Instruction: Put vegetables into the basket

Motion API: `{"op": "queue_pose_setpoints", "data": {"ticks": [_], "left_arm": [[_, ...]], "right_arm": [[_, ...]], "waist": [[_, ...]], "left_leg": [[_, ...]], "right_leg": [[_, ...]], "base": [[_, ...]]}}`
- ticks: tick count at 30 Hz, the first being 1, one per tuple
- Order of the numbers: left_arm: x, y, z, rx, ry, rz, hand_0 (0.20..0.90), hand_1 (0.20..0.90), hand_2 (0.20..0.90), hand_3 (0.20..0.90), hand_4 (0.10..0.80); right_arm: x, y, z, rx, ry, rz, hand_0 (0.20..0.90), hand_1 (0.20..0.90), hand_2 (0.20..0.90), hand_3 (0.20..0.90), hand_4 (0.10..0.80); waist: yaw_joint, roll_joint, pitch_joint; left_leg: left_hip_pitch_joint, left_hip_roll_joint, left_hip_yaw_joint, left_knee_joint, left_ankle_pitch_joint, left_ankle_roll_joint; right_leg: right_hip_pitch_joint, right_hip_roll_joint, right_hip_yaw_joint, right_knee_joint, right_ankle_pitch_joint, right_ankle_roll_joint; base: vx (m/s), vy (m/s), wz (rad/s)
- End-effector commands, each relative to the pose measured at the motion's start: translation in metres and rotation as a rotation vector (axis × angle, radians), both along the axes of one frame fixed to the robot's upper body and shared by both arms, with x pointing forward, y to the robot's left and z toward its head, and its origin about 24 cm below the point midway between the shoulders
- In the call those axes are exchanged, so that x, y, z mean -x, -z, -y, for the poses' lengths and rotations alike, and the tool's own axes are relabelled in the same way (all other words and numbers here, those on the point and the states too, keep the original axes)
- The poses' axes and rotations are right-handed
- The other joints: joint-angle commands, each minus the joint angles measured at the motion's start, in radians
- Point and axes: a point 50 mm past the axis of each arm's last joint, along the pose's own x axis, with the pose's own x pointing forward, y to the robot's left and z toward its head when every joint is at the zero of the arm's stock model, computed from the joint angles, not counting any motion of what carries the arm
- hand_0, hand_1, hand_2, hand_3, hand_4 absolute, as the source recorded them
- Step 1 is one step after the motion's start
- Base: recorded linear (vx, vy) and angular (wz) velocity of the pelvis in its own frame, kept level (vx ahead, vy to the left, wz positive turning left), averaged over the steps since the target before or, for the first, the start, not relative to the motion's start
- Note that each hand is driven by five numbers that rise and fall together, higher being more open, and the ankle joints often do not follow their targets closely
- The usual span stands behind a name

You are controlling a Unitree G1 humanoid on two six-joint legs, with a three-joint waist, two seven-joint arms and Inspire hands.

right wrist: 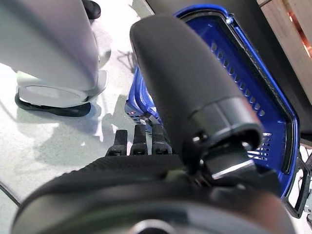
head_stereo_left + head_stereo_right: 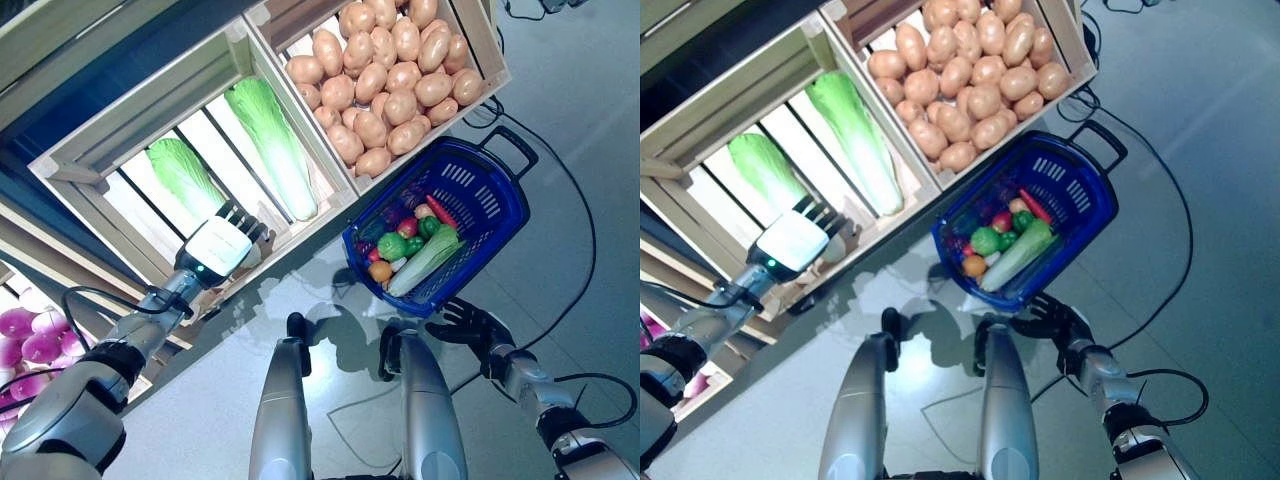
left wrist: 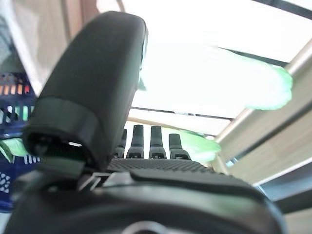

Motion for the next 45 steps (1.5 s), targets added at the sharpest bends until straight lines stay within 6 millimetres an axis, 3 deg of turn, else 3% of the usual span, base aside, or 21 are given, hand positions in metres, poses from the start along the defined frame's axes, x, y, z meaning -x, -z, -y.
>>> {"op": "queue_pose_setpoints", "data": {"ticks": [1, 13, 37, 38, 39, 40, 45], "left_arm": [[-0.006, -0.040, -0.018, 0.014, -0.060, 0.187, 0.900, 0.900, 0.900, 0.900, 0.800], [-0.007, -0.066, -0.010, 0.022, 0.101, 0.316, 0.900, 0.900, 0.900, 0.900, 0.800], [-0.020, -0.091, -0.023, -0.017, -0.100, 0.366, 0.900, 0.900, 0.900, 0.900, 0.800], [-0.020, -0.091, -0.024, -0.017, -0.104, 0.362, 0.773, 0.773, 0.773, 0.773, 0.715], [-0.019, -0.090, -0.026, -0.016, -0.107, 0.361, 0.434, 0.434, 0.434, 0.434, 0.489], [-0.019, -0.089, -0.027, -0.016, -0.115, 0.363, 0.300, 0.300, 0.300, 0.300, 0.400], [-0.019, -0.090, -0.027, -0.008, -0.114, 0.380, 0.300, 0.300, 0.300, 0.300, 0.400]], "right_arm": [[-0.007, -0.028, 0.024, -0.001, 0.078, 0.127, 0.900, 0.900, 0.900, 0.900, 0.800], [-0.008, -0.044, 0.035, 0.004, 0.114, 0.184, 0.900, 0.900, 0.900, 0.900, 0.800], [-0.014, -0.063, 0.034, -0.014, 0.130, 0.267, 0.900, 0.900, 0.900, 0.900, 0.800], [-0.014, -0.064, 0.035, -0.018, 0.136, 0.272, 0.900, 0.900, 0.900, 0.900, 0.800], [-0.014, -0.064, 0.036, -0.021, 0.140, 0.276, 0.900, 0.900, 0.900, 0.900, 0.800], [-0.014, -0.064, 0.037, -0.024, 0.144, 0.277, 0.900, 0.900, 0.900, 0.900, 0.800], [-0.015, -0.064, 0.035, -0.029, 0.143, 0.280, 0.900, 0.900, 0.900, 0.900, 0.800]], "waist": [[-0.015, 0.009, -0.003], [-0.024, 0.005, 0.000], [-0.044, -0.006, 0.000], [-0.043, -0.007, 0.000], [-0.042, -0.008, 0.000], [-0.043, -0.009, 0.000], [-0.041, -0.010, 0.000]], "left_leg": [[0.024, 0.001, 0.025, 0.107, -0.153, 0.037], [-0.069, 0.003, 0.021, 0.189, -0.187, 0.038], [-0.147, 0.012, 0.030, 0.154, -0.149, 0.031], [-0.147, 0.013, 0.030, 0.153, -0.150, 0.032], [-0.146, 0.015, 0.031, 0.154, -0.151, 0.031], [-0.149, 0.017, 0.029, 0.159, -0.153, 0.029], [-0.149, 0.018, 0.030, 0.157, -0.155, 0.031]], "right_leg": [[0.051, -0.027, 0.052, -0.093, 0.104, 0.044], [-0.046, -0.032, 0.054, -0.011, 0.079, 0.041], [-0.128, -0.025, 0.053, -0.025, 0.108, 0.050], [-0.128, -0.025, 0.052, -0.026, 0.107, 0.050], [-0.127, -0.026, 0.050, -0.026, 0.106, 0.049], [-0.128, -0.027, 0.049, -0.026, 0.105, 0.049], [-0.126, -0.029, 0.045, -0.033, 0.105, 0.048]], "base": [[-0.042, 0.005, 0.00], [-0.013, 0.021, 0.00], [-0.001, 0.000, 0.00], [0.000, 0.000, 0.00], [0.000, 0.000, 0.00], [0.000, 0.000, 0.00], [0.000, 0.000, 0.00]]}}
